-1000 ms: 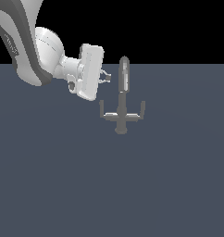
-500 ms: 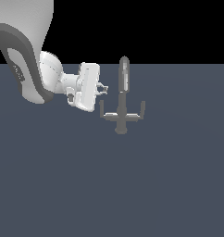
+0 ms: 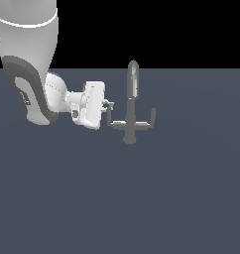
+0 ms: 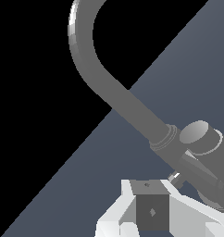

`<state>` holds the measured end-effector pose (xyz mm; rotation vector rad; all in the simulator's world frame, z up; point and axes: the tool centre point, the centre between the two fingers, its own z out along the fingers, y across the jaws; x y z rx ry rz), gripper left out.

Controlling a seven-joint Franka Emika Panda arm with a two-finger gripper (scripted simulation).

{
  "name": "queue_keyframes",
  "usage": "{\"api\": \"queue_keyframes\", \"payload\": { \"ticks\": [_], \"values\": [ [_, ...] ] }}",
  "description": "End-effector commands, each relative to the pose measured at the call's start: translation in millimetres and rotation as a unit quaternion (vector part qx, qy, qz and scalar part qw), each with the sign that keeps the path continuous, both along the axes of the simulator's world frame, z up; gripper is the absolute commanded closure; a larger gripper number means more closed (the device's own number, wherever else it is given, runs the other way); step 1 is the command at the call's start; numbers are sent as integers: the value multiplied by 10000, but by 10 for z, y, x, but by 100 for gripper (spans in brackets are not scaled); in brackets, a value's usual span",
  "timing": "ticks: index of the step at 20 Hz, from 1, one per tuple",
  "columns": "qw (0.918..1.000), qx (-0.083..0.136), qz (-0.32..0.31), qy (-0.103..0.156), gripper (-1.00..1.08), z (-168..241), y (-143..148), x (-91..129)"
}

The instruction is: Turn on the faucet by rotating a designated handle.

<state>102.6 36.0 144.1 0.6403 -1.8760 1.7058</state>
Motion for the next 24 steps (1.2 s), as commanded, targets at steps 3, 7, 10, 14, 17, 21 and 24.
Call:
{"api": "queue_keyframes", "payload": {
  "ticks": [3,7,10,14,17,21,24],
  "values": [
    [9996,-46,51,269,108,-99,19,6],
    [9992,-66,71,378,108,-142,26,6],
    [9992,-68,73,392,108,-147,27,6],
    [9992,-68,73,388,108,-140,28,-12],
    [9992,-68,73,388,108,-118,31,-66],
    [9992,-68,73,388,108,-89,36,-142],
    [9992,-68,73,388,108,-65,41,-201]
  ]
}}
